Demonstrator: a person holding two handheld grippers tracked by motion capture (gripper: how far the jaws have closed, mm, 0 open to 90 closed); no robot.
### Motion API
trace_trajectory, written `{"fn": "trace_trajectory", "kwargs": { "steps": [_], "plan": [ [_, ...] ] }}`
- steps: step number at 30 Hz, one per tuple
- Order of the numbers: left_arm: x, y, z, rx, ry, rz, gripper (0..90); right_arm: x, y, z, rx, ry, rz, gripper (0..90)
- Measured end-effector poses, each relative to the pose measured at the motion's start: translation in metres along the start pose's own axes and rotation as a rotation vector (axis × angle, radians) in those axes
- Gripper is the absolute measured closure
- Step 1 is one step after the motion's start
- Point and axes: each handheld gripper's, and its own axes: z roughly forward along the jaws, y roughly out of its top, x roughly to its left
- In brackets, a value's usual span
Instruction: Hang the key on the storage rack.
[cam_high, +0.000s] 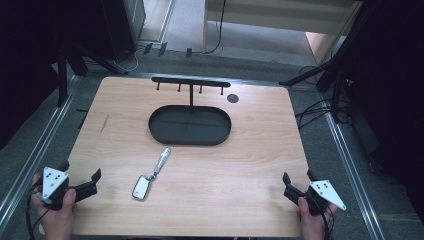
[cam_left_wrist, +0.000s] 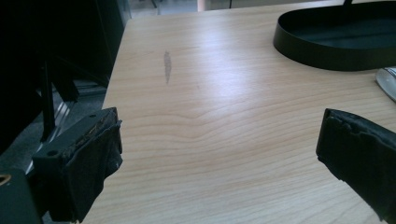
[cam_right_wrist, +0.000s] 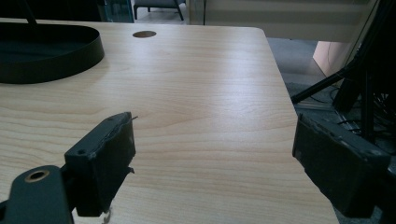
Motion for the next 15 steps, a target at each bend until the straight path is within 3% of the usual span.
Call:
{"fn": "trace_trajectory", "kwargs": {
  "steps": [1, 2, 3, 4, 10, 12, 15],
  "plan": [
    [0.000, 0.000, 0.000, 0.000, 0.000, 0.000, 0.5, 0.000, 0.000, 0.000, 0.001, 0.001, -0.002, 13.0],
    [-0.008, 0.007, 0.002, 0.031, 0.013, 0.052, 0.5, 0.000, 0.000, 0.001, 0.003, 0.002, -0.006, 13.0],
    [-0.008, 0.007, 0.002, 0.031, 0.013, 0.052, 0.5, 0.000, 0.000, 0.001, 0.003, 0.002, -0.006, 13.0],
    [-0.012, 0.012, 0.003, 0.056, 0.025, 0.079, 0.5, 0.000, 0.000, 0.001, 0.004, 0.000, -0.008, 13.0],
    [-0.028, 0.028, 0.008, 0.112, -0.018, 0.105, 0.5, -0.001, 0.000, 0.001, 0.003, -0.001, 0.006, 13.0],
    [-0.041, 0.035, 0.011, 0.157, -0.045, 0.130, 0.6, -0.001, 0.000, 0.001, 0.005, 0.000, 0.009, 13.0],
    [-0.048, 0.040, 0.012, 0.171, -0.064, 0.133, 0.6, -0.001, 0.001, 0.001, 0.011, 0.001, 0.009, 13.0]
  ]
}}
